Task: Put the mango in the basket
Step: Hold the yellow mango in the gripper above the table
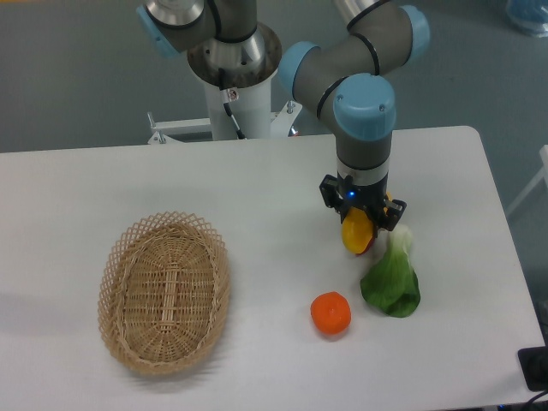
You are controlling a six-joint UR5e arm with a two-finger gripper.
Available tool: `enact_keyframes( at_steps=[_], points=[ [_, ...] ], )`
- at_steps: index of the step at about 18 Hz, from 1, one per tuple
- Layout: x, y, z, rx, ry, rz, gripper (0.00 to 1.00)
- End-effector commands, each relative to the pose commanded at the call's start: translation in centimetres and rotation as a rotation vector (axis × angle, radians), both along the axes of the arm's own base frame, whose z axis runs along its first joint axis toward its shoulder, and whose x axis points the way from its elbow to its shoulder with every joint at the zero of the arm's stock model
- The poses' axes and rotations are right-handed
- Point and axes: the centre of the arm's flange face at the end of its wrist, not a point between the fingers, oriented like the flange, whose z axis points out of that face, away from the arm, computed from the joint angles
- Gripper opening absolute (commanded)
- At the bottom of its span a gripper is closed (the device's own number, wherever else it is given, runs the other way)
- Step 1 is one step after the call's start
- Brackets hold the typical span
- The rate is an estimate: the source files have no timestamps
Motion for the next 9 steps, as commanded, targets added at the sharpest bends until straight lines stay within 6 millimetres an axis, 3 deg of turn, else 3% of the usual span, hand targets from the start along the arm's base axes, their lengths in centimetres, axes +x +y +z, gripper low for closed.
enact_keyframes(
  at_steps=[9],
  points=[
    [-0.05,0.07,0.16,0.002,-0.002,-0.003,0.46]
  ],
)
